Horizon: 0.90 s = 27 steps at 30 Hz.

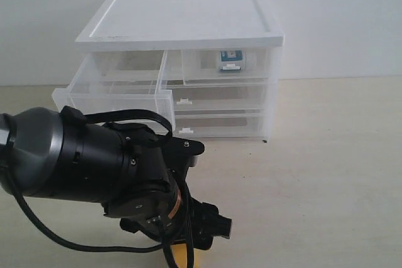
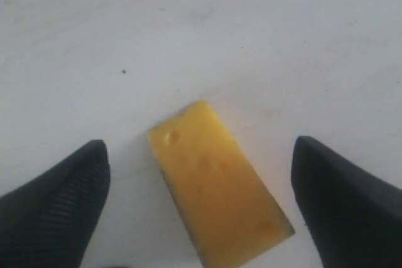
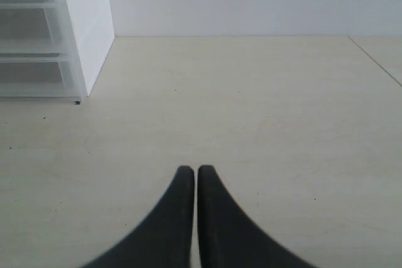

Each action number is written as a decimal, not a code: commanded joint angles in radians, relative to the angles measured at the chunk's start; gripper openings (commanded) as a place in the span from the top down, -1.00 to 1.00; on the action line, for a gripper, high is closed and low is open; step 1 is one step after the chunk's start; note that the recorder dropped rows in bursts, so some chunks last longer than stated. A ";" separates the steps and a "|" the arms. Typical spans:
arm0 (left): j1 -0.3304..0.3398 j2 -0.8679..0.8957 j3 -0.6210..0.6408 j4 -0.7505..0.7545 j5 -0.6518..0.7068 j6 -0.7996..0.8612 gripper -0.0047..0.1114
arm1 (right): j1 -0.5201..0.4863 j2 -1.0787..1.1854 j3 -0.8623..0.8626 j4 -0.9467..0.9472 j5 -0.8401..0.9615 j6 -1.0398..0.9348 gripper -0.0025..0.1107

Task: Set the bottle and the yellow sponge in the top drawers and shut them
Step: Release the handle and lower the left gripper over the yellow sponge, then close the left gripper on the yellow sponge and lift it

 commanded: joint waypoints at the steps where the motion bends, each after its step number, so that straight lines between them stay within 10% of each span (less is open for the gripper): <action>1: -0.008 0.001 -0.003 -0.006 0.014 -0.009 -0.33 | 0.000 -0.006 0.004 -0.002 -0.007 0.000 0.96; 18: -0.008 0.001 -0.003 -0.074 0.056 0.060 -0.31 | 0.000 -0.006 0.004 -0.002 -0.007 0.000 0.96; 27: -0.008 0.001 -0.003 -0.074 0.060 0.079 0.21 | 0.000 -0.006 0.004 -0.002 -0.007 0.000 0.96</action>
